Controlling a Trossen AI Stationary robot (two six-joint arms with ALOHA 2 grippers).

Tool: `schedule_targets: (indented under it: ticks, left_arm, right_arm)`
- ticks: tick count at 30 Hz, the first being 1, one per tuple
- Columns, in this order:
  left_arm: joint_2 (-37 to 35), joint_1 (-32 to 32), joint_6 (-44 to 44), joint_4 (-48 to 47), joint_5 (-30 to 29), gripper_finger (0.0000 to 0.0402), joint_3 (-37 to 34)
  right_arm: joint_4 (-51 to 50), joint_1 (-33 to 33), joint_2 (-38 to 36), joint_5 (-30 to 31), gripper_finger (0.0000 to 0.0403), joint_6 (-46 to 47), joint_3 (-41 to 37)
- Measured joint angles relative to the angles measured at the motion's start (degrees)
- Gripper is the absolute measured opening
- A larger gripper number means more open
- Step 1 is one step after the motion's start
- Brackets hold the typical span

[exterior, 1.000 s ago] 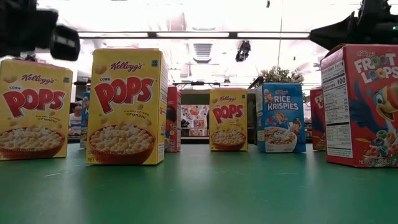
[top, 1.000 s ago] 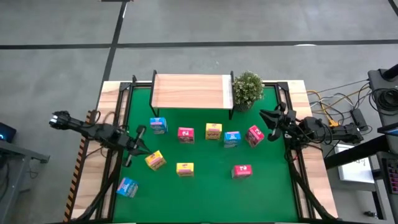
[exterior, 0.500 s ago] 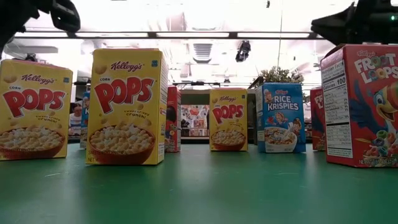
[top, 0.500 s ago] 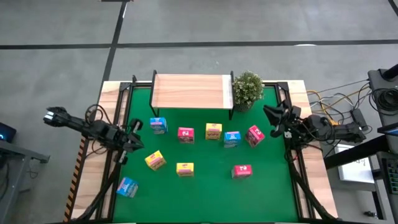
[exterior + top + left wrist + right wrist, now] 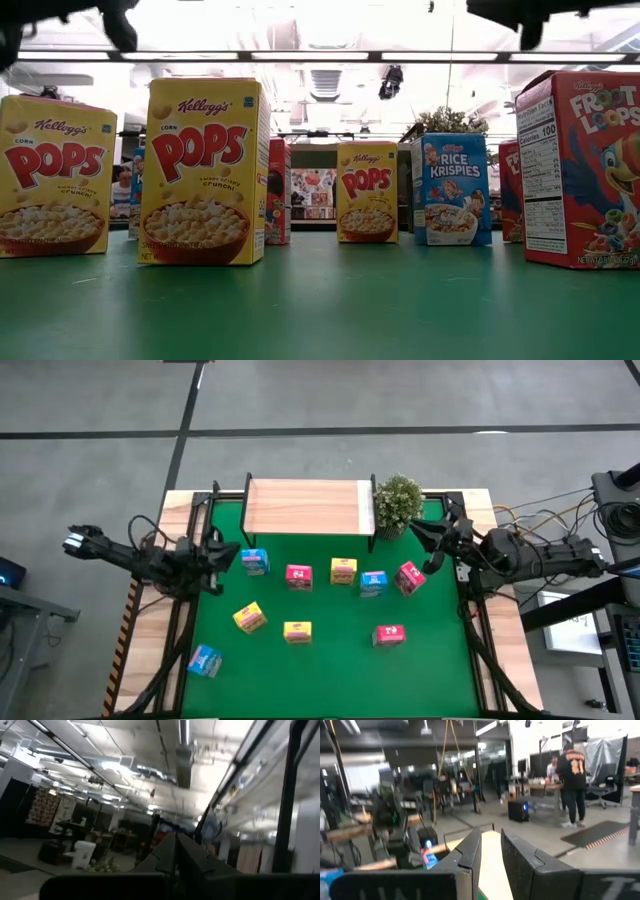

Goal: Stack cereal on shelf
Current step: Put the top left red cereal box on the shelf

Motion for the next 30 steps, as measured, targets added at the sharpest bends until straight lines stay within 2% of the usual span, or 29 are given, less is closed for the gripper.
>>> schedule_targets:
  ticks: [3, 7, 11, 15, 18, 23, 30]
  left_arm:
    - [0.76, 0.0, 1.24, -14.7, -0.22, 0.0, 7.6]
    - [2.46, -0.02, 0.5, -36.78, -4.18, 0.0, 17.46]
    - [4.11, -0.02, -0.43, -49.24, -7.35, 0.0, 22.56]
    - [4.36, -0.02, -0.57, -53.4, -7.61, 0.0, 23.17]
    - [3.84, -0.02, -0.6, -53.33, -7.62, 0.0, 21.0]
    - [3.05, -0.02, -0.85, -52.34, -7.63, 0.0, 16.64]
    - [0.58, -0.04, -0.14, -51.1, -7.61, 0.0, 17.98]
  right_arm:
    - [-6.4, 0.0, 5.27, 0.02, 0.0063, 0.59, 6.39]
    - [-14.22, 0.0, 12.31, 0.0, 0.0063, 1.36, 14.71]
    - [-23.27, -0.27, 19.57, -0.48, 0.0063, 1.87, 22.88]
    - [-31.82, -1.75, 26.31, -2.35, 0.0063, 2.97, 31.99]
    - [-37.69, -3.55, 31.92, -4.44, 0.0063, 3.39, 38.08]
    - [-44.16, -7.07, 40.59, -12.71, 0.0063, 2.73, 48.58]
    - [-53.64, -9.76, 51.2, -19.28, 0.0063, -2.06, 59.65]
